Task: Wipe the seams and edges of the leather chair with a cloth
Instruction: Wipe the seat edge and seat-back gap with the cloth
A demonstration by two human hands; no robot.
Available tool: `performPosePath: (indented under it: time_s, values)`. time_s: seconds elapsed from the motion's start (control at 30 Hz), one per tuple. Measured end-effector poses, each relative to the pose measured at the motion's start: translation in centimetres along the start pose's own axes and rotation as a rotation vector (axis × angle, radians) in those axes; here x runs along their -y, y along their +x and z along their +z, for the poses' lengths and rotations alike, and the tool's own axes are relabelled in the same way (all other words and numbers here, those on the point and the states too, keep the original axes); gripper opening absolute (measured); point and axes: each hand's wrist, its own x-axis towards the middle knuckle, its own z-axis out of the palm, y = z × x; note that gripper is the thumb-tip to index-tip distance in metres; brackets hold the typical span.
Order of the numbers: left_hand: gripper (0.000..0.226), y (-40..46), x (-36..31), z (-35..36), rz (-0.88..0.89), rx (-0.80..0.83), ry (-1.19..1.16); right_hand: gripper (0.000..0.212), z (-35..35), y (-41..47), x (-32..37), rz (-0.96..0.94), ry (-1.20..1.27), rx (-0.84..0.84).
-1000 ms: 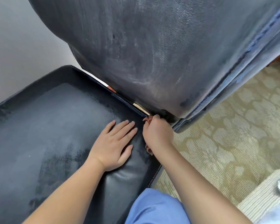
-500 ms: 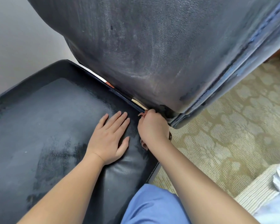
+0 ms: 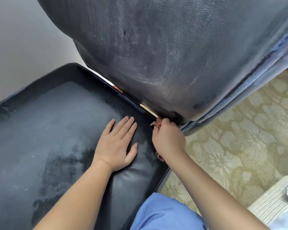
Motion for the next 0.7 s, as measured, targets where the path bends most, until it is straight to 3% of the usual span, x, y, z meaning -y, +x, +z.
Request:
performPosePath:
  time_s: [0.13, 0.33, 0.7]
  values:
    - [0.059, 0.0, -0.1, 0.0, -0.161, -0.03, -0.007, 0.035, 0.0, 1.8, 2.5, -0.001, 0.054, 0.017]
    - [0.059, 0.2, 0.0, 0.2, -0.149, -0.023, 0.008, 0.036, -0.2, 4.1, 5.8, -0.105, 0.107, 0.019]
    - [0.058, 0.3, 0.0, 0.4, -0.144, -0.047, 0.022, 0.032, 0.1, 1.5, 2.3, -0.045, 0.035, -0.021]
